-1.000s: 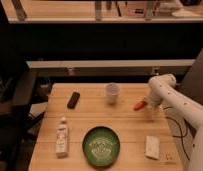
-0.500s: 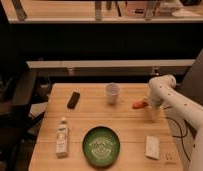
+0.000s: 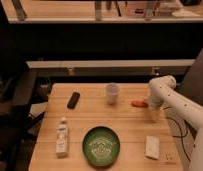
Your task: Place the pepper on the white sponge
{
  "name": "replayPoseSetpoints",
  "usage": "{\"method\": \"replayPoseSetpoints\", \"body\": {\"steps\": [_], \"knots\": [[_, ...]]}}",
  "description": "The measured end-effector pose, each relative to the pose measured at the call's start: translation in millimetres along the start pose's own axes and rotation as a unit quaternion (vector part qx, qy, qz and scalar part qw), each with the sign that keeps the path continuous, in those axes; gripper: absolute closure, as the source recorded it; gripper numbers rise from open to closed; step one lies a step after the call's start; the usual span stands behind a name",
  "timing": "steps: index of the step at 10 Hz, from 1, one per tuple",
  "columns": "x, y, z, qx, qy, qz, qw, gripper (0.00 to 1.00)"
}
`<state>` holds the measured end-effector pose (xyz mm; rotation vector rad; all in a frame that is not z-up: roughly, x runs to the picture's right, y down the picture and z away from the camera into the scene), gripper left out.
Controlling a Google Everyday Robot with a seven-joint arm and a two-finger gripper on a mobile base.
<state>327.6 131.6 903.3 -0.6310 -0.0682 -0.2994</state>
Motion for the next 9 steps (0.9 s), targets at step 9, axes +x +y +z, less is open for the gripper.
{"method": "replayPoseSetpoints", "body": {"steps": [9], "knots": [[4.5, 5.6, 4.9, -0.006, 0.004, -0.008, 0.9999, 0.22]]}}
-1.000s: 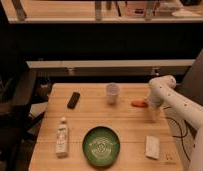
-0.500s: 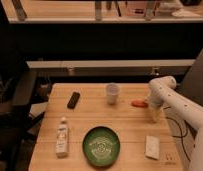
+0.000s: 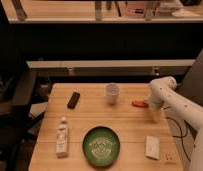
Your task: Place the pepper on the white sponge
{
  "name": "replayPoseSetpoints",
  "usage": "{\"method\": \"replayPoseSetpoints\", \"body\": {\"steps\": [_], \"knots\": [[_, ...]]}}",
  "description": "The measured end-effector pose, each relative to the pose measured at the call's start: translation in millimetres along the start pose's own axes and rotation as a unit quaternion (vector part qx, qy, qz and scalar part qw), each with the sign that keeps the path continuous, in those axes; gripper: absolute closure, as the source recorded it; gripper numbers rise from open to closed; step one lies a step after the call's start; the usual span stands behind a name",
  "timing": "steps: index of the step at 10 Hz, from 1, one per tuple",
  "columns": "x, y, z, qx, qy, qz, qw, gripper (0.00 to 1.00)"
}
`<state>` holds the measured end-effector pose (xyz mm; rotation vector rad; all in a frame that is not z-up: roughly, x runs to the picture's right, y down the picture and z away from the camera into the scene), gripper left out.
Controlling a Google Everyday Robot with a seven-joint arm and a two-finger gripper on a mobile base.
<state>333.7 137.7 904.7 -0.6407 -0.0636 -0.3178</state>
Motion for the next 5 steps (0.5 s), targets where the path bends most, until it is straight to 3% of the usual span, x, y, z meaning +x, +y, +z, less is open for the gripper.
{"method": "replayPoseSetpoints", "body": {"steps": [3, 5], "knots": [[2.6, 3.0, 1.6, -0.001, 0.001, -0.003, 1.0, 0.44], [4.3, 7.4, 3.4, -0.007, 0.003, -0.004, 1.0, 0.44]]}}
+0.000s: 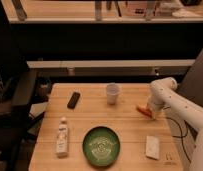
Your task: Place the pepper on the white sponge
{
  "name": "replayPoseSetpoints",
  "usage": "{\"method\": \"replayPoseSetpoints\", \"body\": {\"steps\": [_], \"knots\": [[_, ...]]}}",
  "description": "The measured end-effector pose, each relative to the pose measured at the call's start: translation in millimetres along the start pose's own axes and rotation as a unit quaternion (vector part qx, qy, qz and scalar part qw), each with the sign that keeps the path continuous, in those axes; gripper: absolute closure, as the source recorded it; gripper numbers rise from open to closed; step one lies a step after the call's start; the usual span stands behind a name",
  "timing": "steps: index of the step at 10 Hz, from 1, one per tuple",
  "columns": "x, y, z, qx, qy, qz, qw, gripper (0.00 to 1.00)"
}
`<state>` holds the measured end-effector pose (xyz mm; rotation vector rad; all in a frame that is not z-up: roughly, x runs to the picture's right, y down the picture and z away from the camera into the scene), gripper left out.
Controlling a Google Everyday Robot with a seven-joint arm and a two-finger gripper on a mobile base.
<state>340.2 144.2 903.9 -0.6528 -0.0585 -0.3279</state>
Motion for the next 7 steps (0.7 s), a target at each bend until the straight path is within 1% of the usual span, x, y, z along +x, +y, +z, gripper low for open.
{"method": "replayPoseSetpoints", "body": {"steps": [1, 2, 5, 6, 7], "knots": [[0.0, -0.2, 0.3, 0.0, 0.0, -0.001, 1.0, 0.44], [-0.2, 2.6, -0.9, -0.001, 0.002, -0.004, 1.0, 0.5], [1.5, 6.0, -2.2, -0.001, 0.0, -0.003, 1.0, 0.8], [4.7, 10.6, -8.6, 0.001, -0.001, -0.005, 1.0, 0.9], [9.6, 18.8, -14.5, -0.001, 0.002, -0.006, 1.0, 0.97]]}}
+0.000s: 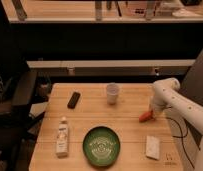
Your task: Place the pepper on the white sponge
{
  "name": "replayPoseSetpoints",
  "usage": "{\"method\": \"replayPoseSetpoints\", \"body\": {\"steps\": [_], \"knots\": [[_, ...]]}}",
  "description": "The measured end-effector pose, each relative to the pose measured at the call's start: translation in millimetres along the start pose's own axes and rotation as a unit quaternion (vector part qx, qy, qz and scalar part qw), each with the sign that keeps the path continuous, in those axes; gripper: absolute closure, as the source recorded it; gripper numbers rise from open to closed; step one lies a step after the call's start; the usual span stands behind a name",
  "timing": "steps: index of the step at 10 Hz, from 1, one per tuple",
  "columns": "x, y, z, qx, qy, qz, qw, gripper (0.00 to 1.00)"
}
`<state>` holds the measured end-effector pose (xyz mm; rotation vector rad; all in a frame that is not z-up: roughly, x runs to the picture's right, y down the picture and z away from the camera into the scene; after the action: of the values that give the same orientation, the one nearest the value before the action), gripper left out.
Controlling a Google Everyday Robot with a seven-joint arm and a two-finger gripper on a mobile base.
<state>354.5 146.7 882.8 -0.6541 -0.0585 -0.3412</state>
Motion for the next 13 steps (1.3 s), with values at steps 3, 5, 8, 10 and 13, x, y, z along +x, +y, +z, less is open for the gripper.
{"method": "replayPoseSetpoints", "body": {"steps": [3, 5, 8, 10, 13], "knots": [[-3.1, 7.7, -7.1, -0.001, -0.004, -0.002, 1.0, 0.98], [1.5, 15.7, -12.6, -0.002, -0.002, -0.004, 1.0, 0.98], [3.4, 28.3, -21.9, -0.004, -0.003, -0.007, 1.0, 0.98], [4.1, 36.5, -24.9, -0.005, -0.004, -0.009, 0.9999, 0.98], [0.9, 55.2, -26.1, -0.009, -0.005, -0.015, 0.9998, 0.98]]}}
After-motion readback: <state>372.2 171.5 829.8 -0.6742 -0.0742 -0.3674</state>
